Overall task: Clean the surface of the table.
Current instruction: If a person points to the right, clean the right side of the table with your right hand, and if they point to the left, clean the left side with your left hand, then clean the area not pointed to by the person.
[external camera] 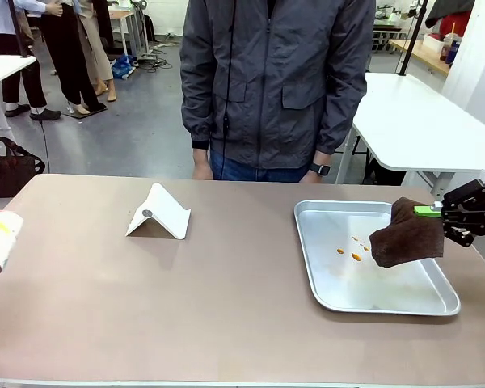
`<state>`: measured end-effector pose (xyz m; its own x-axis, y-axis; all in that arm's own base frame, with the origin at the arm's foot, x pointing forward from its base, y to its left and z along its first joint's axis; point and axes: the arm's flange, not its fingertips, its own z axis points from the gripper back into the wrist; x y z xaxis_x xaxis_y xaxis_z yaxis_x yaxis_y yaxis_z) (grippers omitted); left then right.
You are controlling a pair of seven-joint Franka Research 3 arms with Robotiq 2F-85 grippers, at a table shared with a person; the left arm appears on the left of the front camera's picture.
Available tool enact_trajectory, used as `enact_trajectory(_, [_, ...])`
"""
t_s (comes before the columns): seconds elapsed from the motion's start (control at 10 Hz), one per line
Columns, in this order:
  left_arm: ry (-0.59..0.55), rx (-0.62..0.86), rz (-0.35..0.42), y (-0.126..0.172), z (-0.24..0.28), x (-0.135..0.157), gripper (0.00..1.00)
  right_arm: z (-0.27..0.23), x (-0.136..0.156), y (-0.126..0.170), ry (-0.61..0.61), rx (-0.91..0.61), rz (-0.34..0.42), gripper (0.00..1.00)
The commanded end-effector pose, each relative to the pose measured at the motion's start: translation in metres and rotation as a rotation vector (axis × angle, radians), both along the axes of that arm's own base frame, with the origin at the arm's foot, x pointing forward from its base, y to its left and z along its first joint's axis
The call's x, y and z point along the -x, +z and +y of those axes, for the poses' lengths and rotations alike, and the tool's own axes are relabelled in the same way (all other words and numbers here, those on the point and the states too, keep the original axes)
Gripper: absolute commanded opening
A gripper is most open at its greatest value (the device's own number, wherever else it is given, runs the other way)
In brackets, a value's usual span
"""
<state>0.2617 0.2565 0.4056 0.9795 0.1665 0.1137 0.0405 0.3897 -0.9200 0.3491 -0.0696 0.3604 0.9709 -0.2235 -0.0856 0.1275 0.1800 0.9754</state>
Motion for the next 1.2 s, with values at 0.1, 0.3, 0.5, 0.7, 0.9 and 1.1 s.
enact_trajectory(0.1, [-0.011, -0.017, -0.005, 0.0037, -0.0050, -0.0059, 0.22, 0.0010, 0.0010, 0.0036, 0.006, -0.001, 0.008, 0.00])
enact_trajectory(0.3, [-0.011, -0.017, -0.005, 0.0037, -0.0050, -0.0059, 0.22, 0.0010, 0.0010, 0.0036, 0.006, -0.001, 0.008, 0.00])
enact_trajectory(0.5, [-0.011, -0.017, -0.005, 0.0037, -0.0050, -0.0059, 0.22, 0.0010, 0.0010, 0.0036, 0.006, -0.001, 0.008, 0.00])
enact_trajectory(0.7, [-0.011, -0.017, -0.005, 0.0037, -0.0050, -0.0059, 0.22, 0.0010, 0.0010, 0.0036, 0.006, -0.001, 0.008, 0.00])
enact_trajectory(0.9, [-0.011, -0.017, -0.005, 0.0037, -0.0050, -0.0059, 0.22, 0.0010, 0.0010, 0.0036, 0.006, -0.001, 0.008, 0.00])
enact_trajectory(1.1, [-0.011, -0.017, -0.005, 0.0037, -0.0050, -0.0059, 0.22, 0.0010, 0.0010, 0.0036, 0.006, -0.001, 0.008, 0.00])
